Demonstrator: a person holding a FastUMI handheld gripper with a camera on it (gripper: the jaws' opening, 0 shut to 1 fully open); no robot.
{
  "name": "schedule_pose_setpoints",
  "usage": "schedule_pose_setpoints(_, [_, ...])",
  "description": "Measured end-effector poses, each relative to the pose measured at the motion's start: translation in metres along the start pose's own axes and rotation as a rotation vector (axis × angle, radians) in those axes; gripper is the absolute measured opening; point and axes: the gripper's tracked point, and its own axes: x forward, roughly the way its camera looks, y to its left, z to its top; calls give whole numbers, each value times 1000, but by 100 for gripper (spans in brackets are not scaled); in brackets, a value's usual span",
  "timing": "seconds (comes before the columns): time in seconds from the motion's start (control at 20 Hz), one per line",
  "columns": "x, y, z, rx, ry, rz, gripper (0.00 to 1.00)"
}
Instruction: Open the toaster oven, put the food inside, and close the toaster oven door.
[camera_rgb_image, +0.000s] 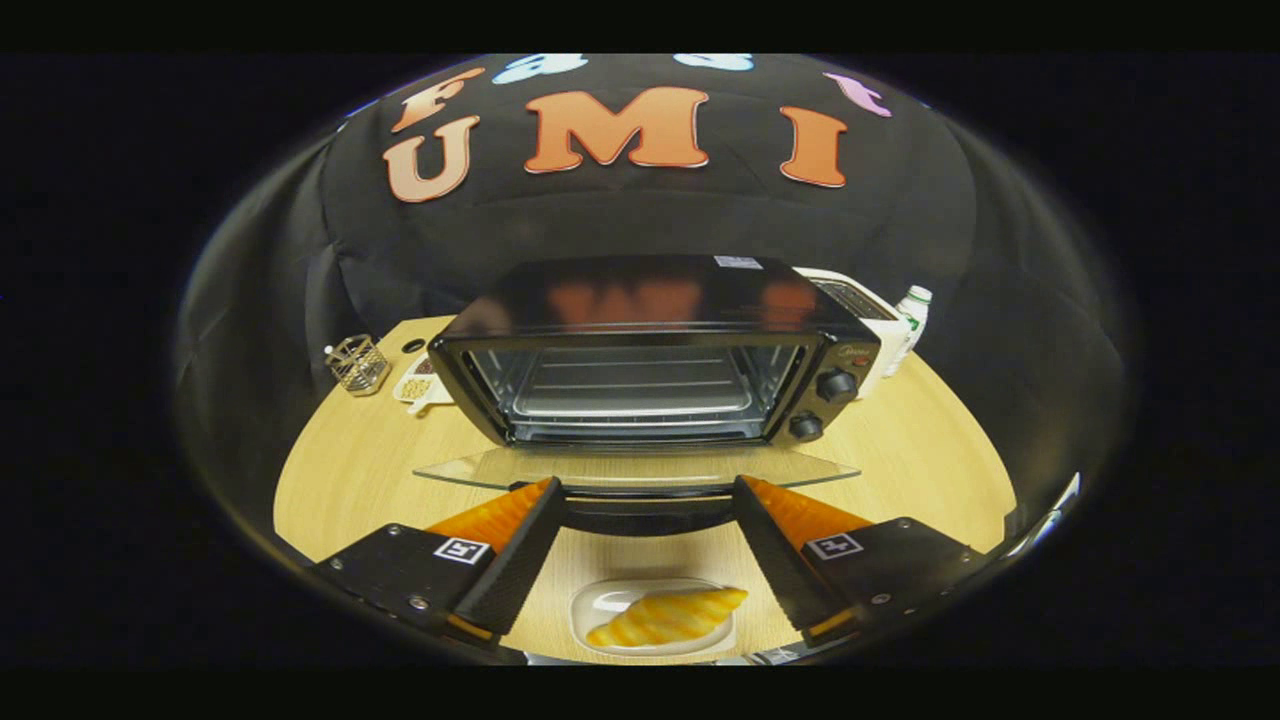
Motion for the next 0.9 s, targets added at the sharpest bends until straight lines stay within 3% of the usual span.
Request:
schedule_pose_setpoints(0.3, [1, 1, -32, -14, 23, -1, 98])
schedule_pose_setpoints(0.65, [23, -1, -101, 22, 169, -4, 98])
schedule_pose_setpoints(0.9, [28, 0, -107, 22, 173, -4, 98])
